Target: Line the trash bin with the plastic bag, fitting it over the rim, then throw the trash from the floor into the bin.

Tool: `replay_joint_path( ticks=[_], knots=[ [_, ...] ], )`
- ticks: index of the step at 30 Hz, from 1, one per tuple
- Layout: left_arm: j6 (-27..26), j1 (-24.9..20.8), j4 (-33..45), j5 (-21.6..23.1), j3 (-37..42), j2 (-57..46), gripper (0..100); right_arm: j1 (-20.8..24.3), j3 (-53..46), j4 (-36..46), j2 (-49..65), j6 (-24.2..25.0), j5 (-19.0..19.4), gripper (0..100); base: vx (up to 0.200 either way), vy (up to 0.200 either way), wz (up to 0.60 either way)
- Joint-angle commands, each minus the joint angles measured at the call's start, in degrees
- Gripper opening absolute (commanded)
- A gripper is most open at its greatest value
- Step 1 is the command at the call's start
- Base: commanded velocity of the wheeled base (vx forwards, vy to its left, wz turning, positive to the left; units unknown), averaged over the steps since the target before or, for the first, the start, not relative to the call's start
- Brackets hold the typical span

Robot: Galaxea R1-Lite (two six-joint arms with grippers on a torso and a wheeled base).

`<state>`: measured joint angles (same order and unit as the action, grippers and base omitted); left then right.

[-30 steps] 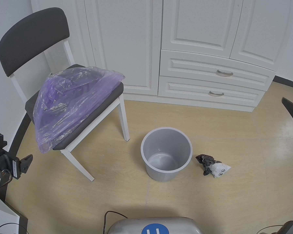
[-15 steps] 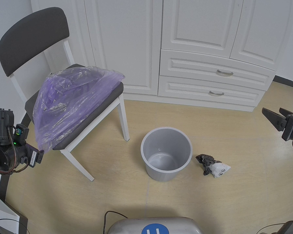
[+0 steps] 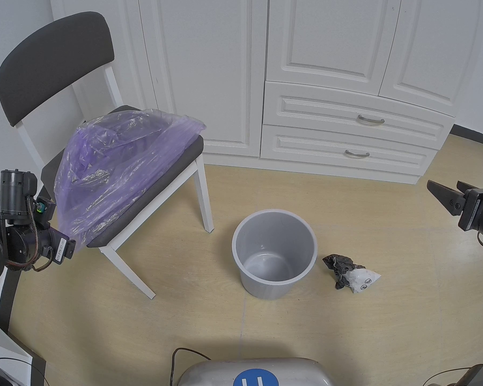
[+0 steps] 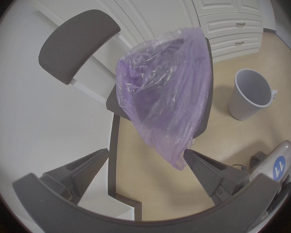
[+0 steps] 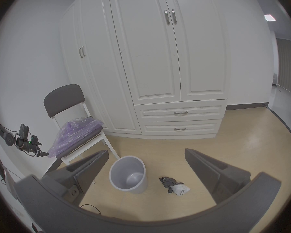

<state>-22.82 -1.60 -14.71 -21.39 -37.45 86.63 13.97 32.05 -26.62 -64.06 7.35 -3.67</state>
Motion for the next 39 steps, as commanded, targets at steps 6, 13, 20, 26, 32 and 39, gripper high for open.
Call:
replay_joint_path(
  ticks=[6, 13, 20, 26, 32, 39],
  knots=[
    [0.1, 0.1, -3.7, 0.1, 0.1, 5.0, 100, -2.3, -0.1, -2.8, 0.0, 0.0, 1.3, 100, 0.0, 0.0, 0.0],
    [-2.1, 0.5, -10.1, -0.3, -0.4, 8.3, 100, -5.4, -0.1, -4.1, 0.5, 0.0, 4.1, 100, 0.0, 0.0, 0.0],
    [-7.9, 3.9, -21.8, -0.8, 0.6, 6.7, 100, -7.4, 0.5, -4.1, 0.6, 0.2, 4.6, 100, 0.0, 0.0, 0.0],
    [-7.9, 4.6, -28.1, -0.7, 2.8, 1.2, 100, -7.6, 0.6, -4.2, 0.3, 0.2, 4.7, 100, 0.0, 0.0, 0.0],
    [-7.9, 4.1, -28.2, -0.5, 2.8, 2.8, 100, -7.5, 0.6, -4.2, 0.3, 0.2, 4.7, 100, 0.0, 0.0, 0.0],
    [-8.4, 2.4, -28.4, -0.3, 2.2, 7.0, 100, -7.5, 0.6, -4.2, 0.6, 0.3, 4.7, 100, 0.0, 0.0, 0.0]
  ],
)
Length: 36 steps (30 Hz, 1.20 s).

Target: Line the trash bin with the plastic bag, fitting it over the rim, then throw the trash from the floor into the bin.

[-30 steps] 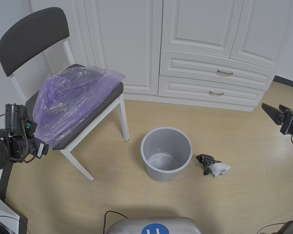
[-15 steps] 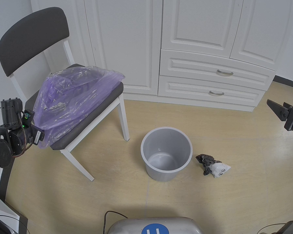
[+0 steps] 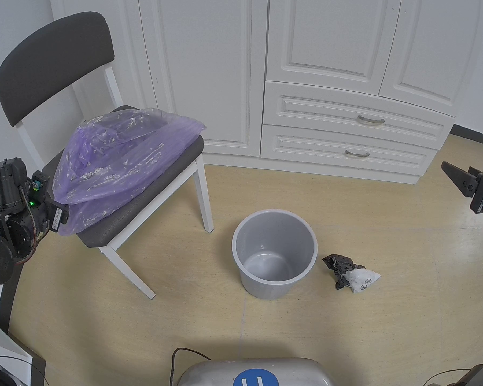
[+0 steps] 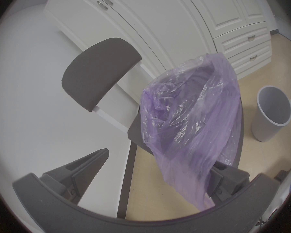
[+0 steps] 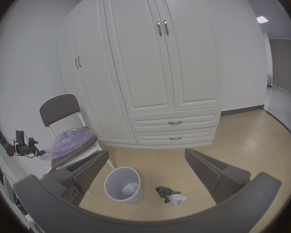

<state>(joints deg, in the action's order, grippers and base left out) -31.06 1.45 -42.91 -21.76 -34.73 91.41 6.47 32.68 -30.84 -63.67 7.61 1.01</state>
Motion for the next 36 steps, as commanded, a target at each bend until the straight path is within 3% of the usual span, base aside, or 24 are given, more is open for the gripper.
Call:
replay_joint_path(
  ticks=[1, 13, 36],
  knots=[
    [-0.2, -0.7, -0.6, 0.1, -0.8, 2.9, 100, 0.0, 0.0, 0.0, 0.0, 0.0, 0.0, 100, 0.0, 0.0, 0.0],
    [-3.7, -2.4, -10.7, 0.2, -1.3, 9.2, 100, -0.1, 0.0, 0.0, -0.4, 0.0, 0.0, 100, 0.0, 0.0, 0.0],
    [-8.2, -2.9, -10.8, -0.1, -1.4, 9.8, 100, -0.1, -0.2, 0.0, -0.5, 0.0, 0.8, 100, 0.0, 0.0, 0.0]
  ],
)
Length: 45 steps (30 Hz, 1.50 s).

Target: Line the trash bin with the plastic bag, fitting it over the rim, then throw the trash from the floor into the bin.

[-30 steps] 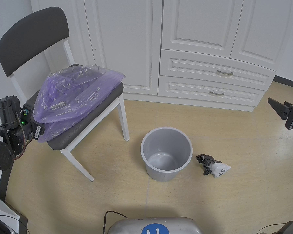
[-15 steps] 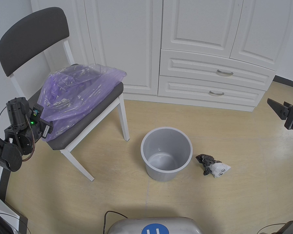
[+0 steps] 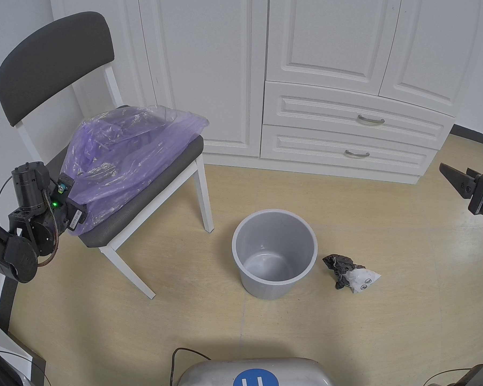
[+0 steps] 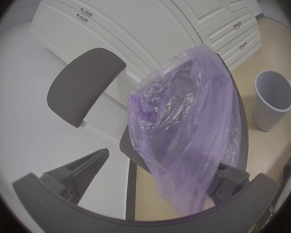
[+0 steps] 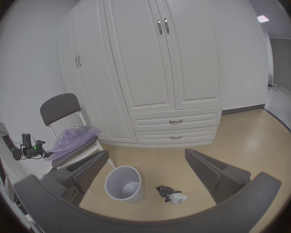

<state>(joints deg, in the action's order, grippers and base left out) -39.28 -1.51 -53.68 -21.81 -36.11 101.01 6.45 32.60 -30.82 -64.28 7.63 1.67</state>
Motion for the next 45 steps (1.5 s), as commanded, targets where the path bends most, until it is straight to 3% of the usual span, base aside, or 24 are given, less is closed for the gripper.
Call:
replay_joint_path(
  ticks=[1, 4, 5, 24, 28, 33, 40, 45],
  knots=[
    [0.0, 0.0, -0.1, -0.1, 0.0, 0.4, 100, 0.0, -0.2, 0.0, 0.1, 0.0, 0.4, 100, 0.0, 0.0, 0.0],
    [0.0, 0.0, 0.0, -0.2, 0.0, 0.4, 100, 0.0, -0.2, 0.0, 0.2, 0.0, 0.4, 100, 0.0, 0.0, 0.0],
    [0.0, -0.1, 0.0, -0.2, 0.0, 0.5, 0, 0.0, -0.2, 0.0, 0.3, 0.0, 0.4, 100, 0.0, 0.0, 0.0],
    [1.9, -2.0, -1.8, 0.7, 1.2, -4.9, 0, 0.1, -2.1, -3.0, 4.2, -1.3, 0.5, 100, 0.0, 0.0, 0.0],
    [3.9, -1.6, -1.6, 0.8, 1.2, -8.2, 0, 0.7, 0.2, -2.4, 4.3, -8.9, 3.8, 100, 0.0, 0.0, 0.0],
    [6.8, -2.2, -2.1, 1.2, 1.9, -8.7, 0, 0.5, -0.2, -2.3, 2.3, -11.8, 4.4, 100, 0.0, 0.0, 0.0],
    [9.0, -1.1, -0.9, 10.5, 5.7, -13.9, 0, 1.0, 0.5, -2.1, 1.8, -15.2, 6.2, 100, 0.0, 0.0, 0.0],
    [9.0, -1.7, -1.8, 11.5, 6.8, -14.1, 0, 1.0, -2.3, -2.1, 2.2, -17.2, 6.4, 100, 0.0, 0.0, 0.0]
  ],
)
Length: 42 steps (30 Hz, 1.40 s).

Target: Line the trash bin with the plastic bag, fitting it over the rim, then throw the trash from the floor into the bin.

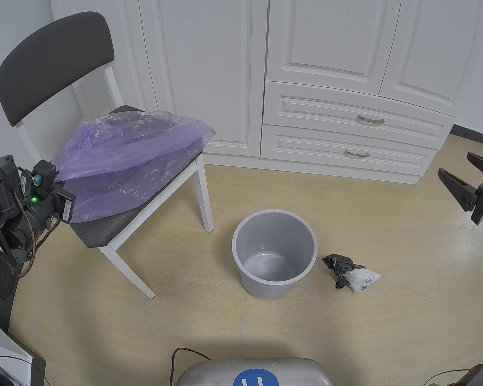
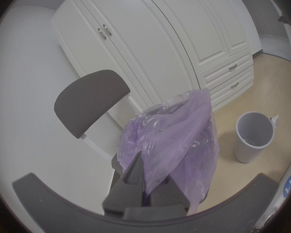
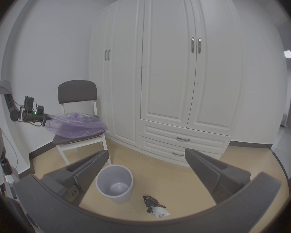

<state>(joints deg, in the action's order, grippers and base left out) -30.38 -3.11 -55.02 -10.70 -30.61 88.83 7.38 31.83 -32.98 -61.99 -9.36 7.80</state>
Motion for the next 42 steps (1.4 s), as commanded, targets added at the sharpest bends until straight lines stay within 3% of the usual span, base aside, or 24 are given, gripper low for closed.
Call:
replay_joint_path(
  ticks=[1, 3, 5, 6, 10, 14, 22, 31, 37, 42],
  knots=[
    [1.0, -0.8, -0.5, 0.5, 2.2, -2.6, 0, 0.4, -2.7, 0.0, -0.1, -0.3, 1.2, 100, 0.0, 0.0, 0.0],
    [2.3, -1.2, -0.6, 0.5, 3.6, -3.5, 0, 1.3, -2.6, -0.8, -0.9, 0.0, 2.7, 100, 0.0, 0.0, 0.0],
    [5.9, -2.0, -2.6, 0.5, 7.0, -4.6, 0, 7.0, -2.5, -1.6, -3.1, 0.7, 4.1, 100, 0.0, 0.0, 0.0],
    [6.3, -2.1, -3.1, 0.5, 7.4, -4.6, 0, 7.5, -2.5, -1.7, -3.4, 1.0, 4.1, 100, 0.0, 0.0, 0.0],
    [10.2, -5.4, -14.2, 0.4, 9.9, -4.5, 0, 12.6, -3.4, -7.9, -6.0, 5.0, 3.7, 100, 0.0, 0.0, 0.0],
    [10.5, -10.2, -19.3, 0.1, 10.3, -3.9, 0, 13.6, -4.5, -9.1, -6.9, 5.4, 2.4, 100, 0.0, 0.0, 0.0],
    [13.2, -16.4, -19.8, -1.1, 9.6, -5.4, 0, 16.8, -5.7, -8.7, -7.8, 6.0, 1.3, 100, 0.0, 0.0, 0.0],
    [20.4, -29.3, -19.8, -11.3, 3.6, -3.4, 0, 26.1, -7.8, -9.3, -15.5, 6.7, -0.2, 100, 0.0, 0.0, 0.0],
    [23.5, -32.3, -19.8, -13.8, -0.2, -1.7, 0, 29.9, -7.8, -9.8, -19.4, 8.7, -3.7, 100, 0.0, 0.0, 0.0],
    [26.0, -37.2, -19.9, -18.0, -3.1, -0.9, 0, 32.9, -8.6, -11.9, -22.0, 10.9, -3.8, 100, 0.0, 0.0, 0.0]
  ],
)
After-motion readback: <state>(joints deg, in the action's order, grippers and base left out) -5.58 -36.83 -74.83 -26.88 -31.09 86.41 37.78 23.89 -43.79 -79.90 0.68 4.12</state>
